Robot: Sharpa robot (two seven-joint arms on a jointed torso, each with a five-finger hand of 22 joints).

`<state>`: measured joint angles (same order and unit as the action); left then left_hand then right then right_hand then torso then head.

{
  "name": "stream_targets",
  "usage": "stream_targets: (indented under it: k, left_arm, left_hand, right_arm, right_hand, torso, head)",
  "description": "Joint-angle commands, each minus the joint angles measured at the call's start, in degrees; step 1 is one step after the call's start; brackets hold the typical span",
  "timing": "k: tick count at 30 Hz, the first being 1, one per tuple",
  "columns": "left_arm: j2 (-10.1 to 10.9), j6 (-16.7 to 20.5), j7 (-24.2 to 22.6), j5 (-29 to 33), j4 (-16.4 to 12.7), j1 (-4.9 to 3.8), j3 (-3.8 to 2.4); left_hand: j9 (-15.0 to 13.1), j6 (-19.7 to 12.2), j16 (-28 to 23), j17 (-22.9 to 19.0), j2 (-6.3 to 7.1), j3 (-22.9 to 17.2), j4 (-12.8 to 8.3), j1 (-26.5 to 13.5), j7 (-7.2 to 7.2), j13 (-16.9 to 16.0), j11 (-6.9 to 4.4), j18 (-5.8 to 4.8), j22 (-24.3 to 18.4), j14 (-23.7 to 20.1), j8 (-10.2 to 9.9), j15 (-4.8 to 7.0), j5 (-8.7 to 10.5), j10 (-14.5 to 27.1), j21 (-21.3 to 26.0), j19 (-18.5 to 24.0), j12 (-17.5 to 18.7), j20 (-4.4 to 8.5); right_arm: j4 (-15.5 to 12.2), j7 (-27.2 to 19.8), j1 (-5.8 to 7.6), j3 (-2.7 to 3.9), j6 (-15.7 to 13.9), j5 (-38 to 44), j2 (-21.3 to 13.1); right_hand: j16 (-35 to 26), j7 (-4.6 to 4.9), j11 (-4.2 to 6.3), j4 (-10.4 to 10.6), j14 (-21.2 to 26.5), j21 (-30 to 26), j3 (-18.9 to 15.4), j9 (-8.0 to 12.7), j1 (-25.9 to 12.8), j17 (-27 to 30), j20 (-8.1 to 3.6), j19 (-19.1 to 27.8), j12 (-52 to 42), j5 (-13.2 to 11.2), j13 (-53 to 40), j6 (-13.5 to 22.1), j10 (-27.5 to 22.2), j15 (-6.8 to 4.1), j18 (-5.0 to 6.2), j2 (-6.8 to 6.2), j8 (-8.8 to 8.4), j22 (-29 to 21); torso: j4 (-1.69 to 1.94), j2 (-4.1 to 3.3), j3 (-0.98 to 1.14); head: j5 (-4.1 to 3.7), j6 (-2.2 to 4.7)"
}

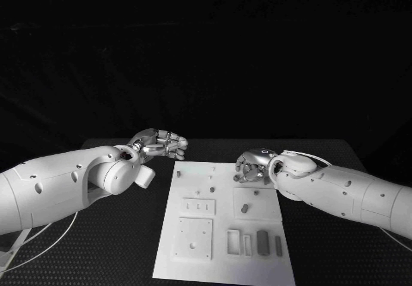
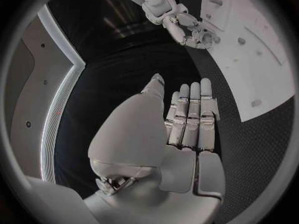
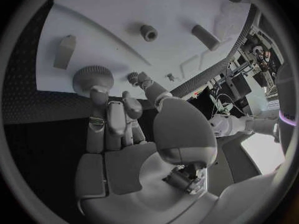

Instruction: Assemble the parts on the task board

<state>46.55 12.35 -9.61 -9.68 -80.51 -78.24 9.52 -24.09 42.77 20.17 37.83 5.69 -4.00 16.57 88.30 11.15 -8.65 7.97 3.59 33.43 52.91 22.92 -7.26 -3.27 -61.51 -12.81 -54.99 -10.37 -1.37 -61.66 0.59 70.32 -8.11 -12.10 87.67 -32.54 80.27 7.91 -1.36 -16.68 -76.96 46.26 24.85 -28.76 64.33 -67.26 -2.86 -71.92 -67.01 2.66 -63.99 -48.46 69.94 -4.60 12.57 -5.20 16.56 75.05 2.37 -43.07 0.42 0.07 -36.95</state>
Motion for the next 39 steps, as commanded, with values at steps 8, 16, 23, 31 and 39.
stream_targets:
  k: [8,16,23,31,39]
  left_arm:
    - [-0.2,-0.6,-0.5,-0.2,0.3,-0.06,-0.11]
    - [-0.2,-0.7,-0.4,-0.2,0.3,-0.06,-0.12]
    - [-0.2,-0.7,-0.4,-0.2,0.3,-0.11,-0.16]
    - [-0.3,-0.7,-0.3,-0.2,0.3,-0.15,-0.19]
    - [-0.2,-0.8,-0.2,-0.2,0.4,-0.17,-0.2]
  left_hand:
    - [0.1,-0.6,-0.3,0.1,-0.04,0.4,0.1,-0.8,0.85,-0.1,0.42,0.69,0.1,0.1,-0.3,0.01,0.34,0.3,0.3,-0.3,0.3,-0.12]
    - [0.1,-0.8,-0.4,0.2,-0.06,0.5,0.1,-0.9,0.94,-0.1,0.5,0.69,0.1,0.1,-0.4,0.01,0.34,0.5,0.3,-0.3,0.5,-0.12]
    - [0.1,-0.8,-0.5,0.3,-0.11,0.5,0.1,-1.0,0.95,-0.1,0.51,0.69,0.1,0.1,-0.5,0.0,0.34,0.5,0.3,-0.3,0.5,-0.13]
    - [0.1,-0.8,-0.5,0.3,-0.13,0.5,0.2,-1.0,0.97,-0.1,0.52,0.69,0.1,0.1,-0.5,0.0,0.34,0.5,0.3,-0.3,0.5,-0.14]
    - [0.1,-0.9,-0.5,0.3,-0.13,0.5,0.2,-1.1,0.98,-0.1,0.53,0.69,0.1,0.1,-0.5,-0.01,0.34,0.5,0.3,-0.3,0.6,-0.14]
  right_arm:
    - [0.4,0.0,-0.18,0.03,0.0,0.8,0.5]
    - [1.0,-0.2,-0.29,0.03,0.9,0.8,0.9]
    - [1.3,-0.3,-0.6,0.02,1.3,0.8,1.2]
    - [1.5,-0.3,-0.83,0.02,2.2,0.8,1.4]
    - [1.3,-0.5,-0.9,0.02,2.0,1.1,1.3]
  right_hand:
    - [0.7,0.18,-0.19,0.0,-0.8,0.9,0.6,0.0,-0.8,-0.7,-0.41,0.4,-1.1,0.1,-1.3,-0.5,0.9,-0.08,2.43,0.26,-0.18,1.3]
    - [1.1,0.15,-0.17,0.1,-1.0,1.5,1.2,0.1,-1.1,-1.1,-0.52,0.6,-1.7,0.1,-2.2,-0.8,1.5,-0.09,2.43,1.8,-0.23,1.3]
    - [1.2,0.11,-0.14,0.0,-1.0,1.9,1.7,0.1,-1.4,-1.2,-0.54,0.8,-1.7,0.1,-2.4,-1.1,1.6,-0.11,2.43,3.1,-0.19,1.3]
    - [1.4,0.0,-0.04,0.0,-1.1,2.4,2.2,0.1,-1.5,-1.4,-0.59,1.1,-1.8,0.1,-2.8,-1.5,1.8,-0.2,2.43,4.13,-0.09,1.3]
    - [1.8,-0.24,0.16,0.0,-1.5,2.9,2.5,-0.1,-1.7,-2.0,-0.66,1.2,-2.7,0.1,-3.8,-2.5,2.7,-0.35,2.43,4.66,0.35,1.3]
  torso:
    - [0.16,-0.89,0.12]
    - [0.08,-1.16,0.3]
    - [0.11,-1.45,0.39]
    - [0.1,-1.67,0.42]
    - [0.03,-1.81,0.47]
  head:
    - [-0.25,0.25]
    - [0.0,0.31]
    - [0.11,0.35]
    - [0.09,0.3]
    - [0.14,0.19]
